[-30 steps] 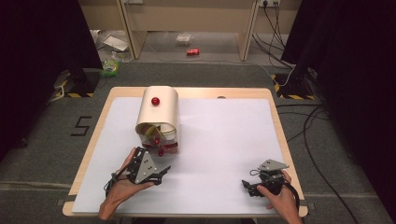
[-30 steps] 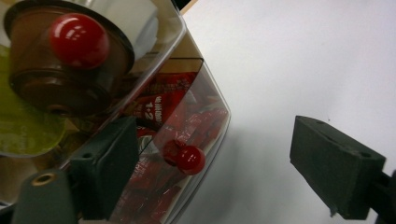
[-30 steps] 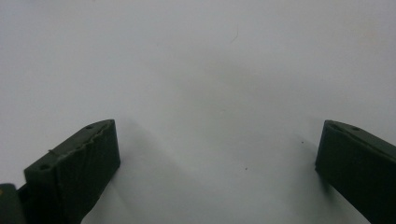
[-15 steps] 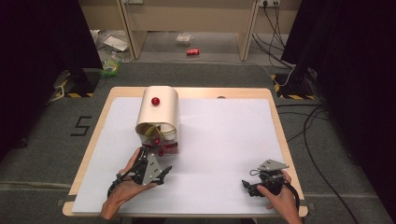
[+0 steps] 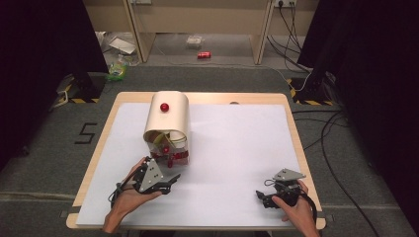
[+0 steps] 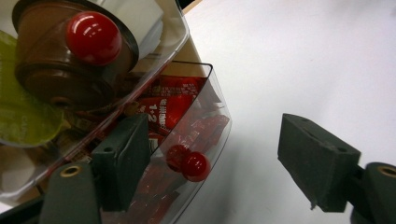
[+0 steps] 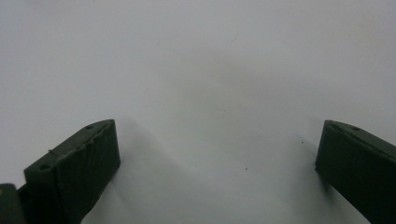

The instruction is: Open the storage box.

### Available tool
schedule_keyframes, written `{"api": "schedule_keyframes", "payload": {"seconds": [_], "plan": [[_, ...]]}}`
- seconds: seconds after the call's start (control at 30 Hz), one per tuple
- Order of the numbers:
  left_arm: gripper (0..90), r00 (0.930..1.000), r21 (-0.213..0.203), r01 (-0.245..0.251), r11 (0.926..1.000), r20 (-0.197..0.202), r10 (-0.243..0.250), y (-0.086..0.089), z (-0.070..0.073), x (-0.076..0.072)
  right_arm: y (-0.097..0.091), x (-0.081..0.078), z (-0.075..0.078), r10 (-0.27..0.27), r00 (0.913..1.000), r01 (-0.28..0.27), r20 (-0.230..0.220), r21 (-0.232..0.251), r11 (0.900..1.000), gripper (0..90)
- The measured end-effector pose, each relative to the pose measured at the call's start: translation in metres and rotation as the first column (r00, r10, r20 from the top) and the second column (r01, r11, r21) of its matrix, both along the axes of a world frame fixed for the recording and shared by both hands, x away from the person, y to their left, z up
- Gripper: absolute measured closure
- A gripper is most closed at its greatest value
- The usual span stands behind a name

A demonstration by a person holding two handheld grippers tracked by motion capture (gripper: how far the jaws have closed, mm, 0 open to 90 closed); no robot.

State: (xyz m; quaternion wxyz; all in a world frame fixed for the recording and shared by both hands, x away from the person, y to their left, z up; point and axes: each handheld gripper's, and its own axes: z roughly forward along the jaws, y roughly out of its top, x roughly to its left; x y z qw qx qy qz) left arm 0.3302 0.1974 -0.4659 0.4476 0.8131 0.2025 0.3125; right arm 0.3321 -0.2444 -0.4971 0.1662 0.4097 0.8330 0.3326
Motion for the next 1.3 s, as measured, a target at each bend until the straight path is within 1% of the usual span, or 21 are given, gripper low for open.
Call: {"api": "schedule_keyframes", "payload": {"seconds": [0.03,0.2,0.27,0.37,0.4,0.43,0.47,0.63,0.7,0.8,0.87,1.1,1.13,1.17,1.23,1.27,1.3], "plan": [[26.3,1.0000,0.000,0.000,1.0000,0.000,0.000,0.000,0.000,0.000,0.000,0.000,0.000,0.000,1.0000,0.000,0.000,0.000,1.0000,0.3],[31.4,0.9989,-0.041,-0.018,0.9990,-0.044,0.016,0.003,0.005,-0.004,0.000,0.000,0.000,0.001,1.0000,-0.001,0.001,0.000,1.0000,0.3],[34.7,0.9983,-0.043,-0.025,0.9988,-0.054,0.023,0.004,0.006,-0.006,0.000,0.000,0.000,0.000,1.0000,0.000,0.001,0.000,1.0000,0.2],[38.7,0.9978,-0.046,-0.033,0.9984,-0.058,0.030,0.004,0.007,-0.009,0.000,0.000,0.000,0.001,1.0000,-0.001,0.001,0.000,1.0000,0.3],[42.0,0.9975,-0.053,-0.036,0.9980,-0.062,0.033,0.005,0.008,-0.010,0.000,0.000,0.000,0.001,1.0000,-0.001,0.001,0.000,1.0000,0.2],[42.0,0.9973,-0.054,-0.038,0.9978,-0.065,0.034,0.006,0.008,-0.011,0.000,0.000,0.000,0.001,1.0000,-0.001,0.001,0.000,1.0000,0.2],[44.1,0.9973,-0.058,-0.038,0.9976,-0.065,0.035,0.007,0.008,-0.012,0.000,0.000,0.000,0.001,1.0000,-0.001,0.001,0.000,1.0000,0.3],[53.2,0.9962,-0.093,-0.058,0.9940,-0.070,0.052,0.010,0.007,-0.015,0.000,0.000,0.000,0.000,1.0000,0.000,0.000,0.000,1.0000,0.2],[57.6,0.9960,-0.098,-0.062,0.9932,-0.071,0.055,0.012,0.006,-0.017,0.000,0.000,0.000,0.001,1.0000,-0.001,0.001,0.000,1.0000,0.2],[60.2,0.9959,-0.097,-0.059,0.9935,-0.074,0.052,0.013,0.006,-0.018,0.000,0.000,0.000,0.000,1.0000,0.000,0.000,0.000,1.0000,0.3],[64.1,0.9955,-0.107,-0.061,0.9924,-0.078,0.053,0.014,0.004,-0.019,0.000,0.000,0.000,0.002,1.0000,-0.002,0.002,-0.001,1.0000,0.3],[66.5,0.9953,-0.092,-0.056,0.9942,-0.083,0.049,0.016,0.003,-0.022,0.000,0.000,0.000,0.002,1.0000,-0.002,0.003,-0.001,1.0000,0.3],[67.1,0.9962,-0.097,-0.054,0.9938,-0.074,0.047,0.017,0.003,-0.021,0.000,0.000,0.000,0.001,1.0000,-0.001,0.001,0.000,1.0000,0.2],[67.9,0.9949,-0.097,-0.062,0.9933,-0.086,0.053,0.017,0.002,-0.022,0.000,0.000,0.000,0.002,1.0000,-0.002,0.003,-0.001,1.0000,0.2],[68.1,0.9942,-0.076,-0.072,0.9945,-0.085,0.066,0.016,0.002,-0.021,0.000,0.000,0.000,0.002,1.0000,-0.002,0.002,-0.001,1.0000,0.2],[68.3,0.9946,-0.069,-0.069,0.9952,-0.082,0.063,0.016,0.001,-0.021,0.000,0.000,0.000,0.003,1.0000,-0.003,0.003,-0.001,1.0000,0.2],[68.2,0.9928,-0.063,-0.069,0.9956,-0.102,0.063,0.015,0.000,-0.021,0.000,0.000,0.000,0.001,1.0000,-0.001,0.001,0.000,1.0000,0.3]]}}
